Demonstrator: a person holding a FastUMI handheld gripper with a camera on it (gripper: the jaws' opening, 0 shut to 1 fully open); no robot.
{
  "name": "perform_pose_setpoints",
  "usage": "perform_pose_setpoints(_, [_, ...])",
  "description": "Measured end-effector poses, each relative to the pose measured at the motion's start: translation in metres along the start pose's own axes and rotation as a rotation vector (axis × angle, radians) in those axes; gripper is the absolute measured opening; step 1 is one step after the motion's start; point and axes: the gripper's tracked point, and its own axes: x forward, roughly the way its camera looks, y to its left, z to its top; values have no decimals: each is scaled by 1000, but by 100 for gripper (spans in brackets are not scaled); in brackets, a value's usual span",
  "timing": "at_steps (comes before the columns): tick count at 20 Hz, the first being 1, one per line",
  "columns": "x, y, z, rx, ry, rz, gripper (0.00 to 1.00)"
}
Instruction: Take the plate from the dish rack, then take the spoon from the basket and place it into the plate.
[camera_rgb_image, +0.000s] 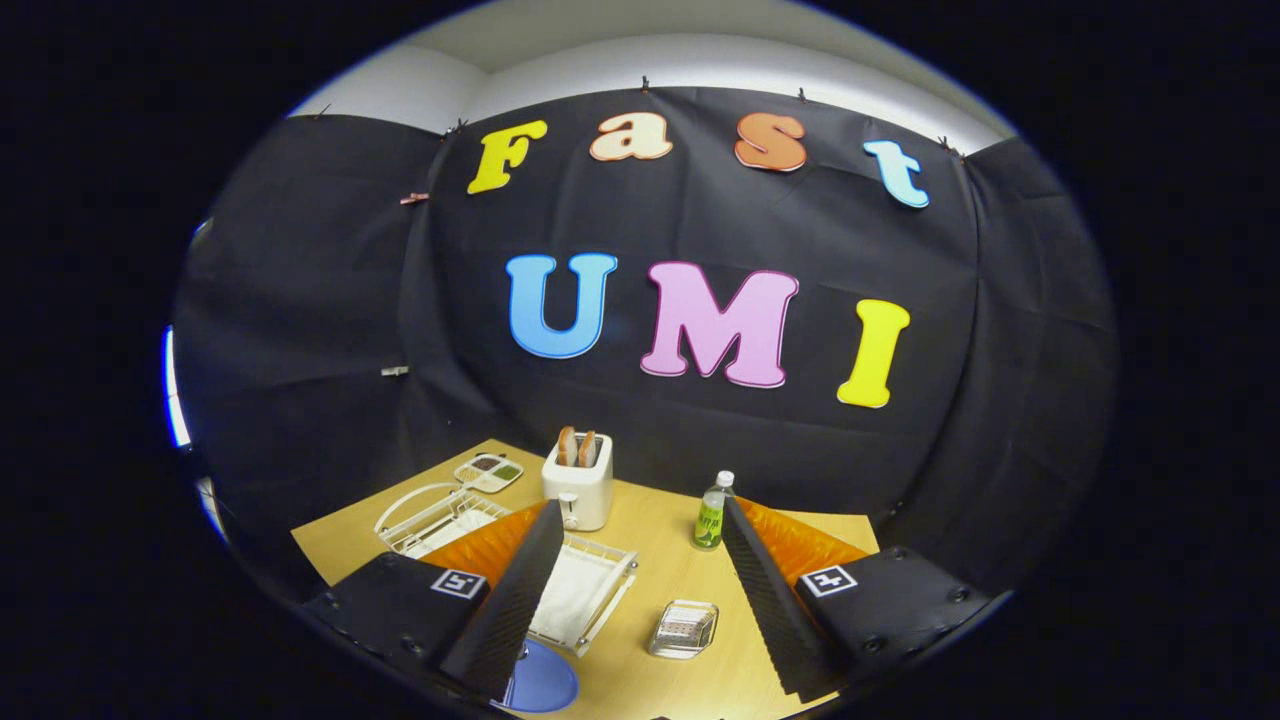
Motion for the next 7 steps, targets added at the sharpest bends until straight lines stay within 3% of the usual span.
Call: perform_pose_setpoints(7, [-8,-21,18,17,-39,-57,98])
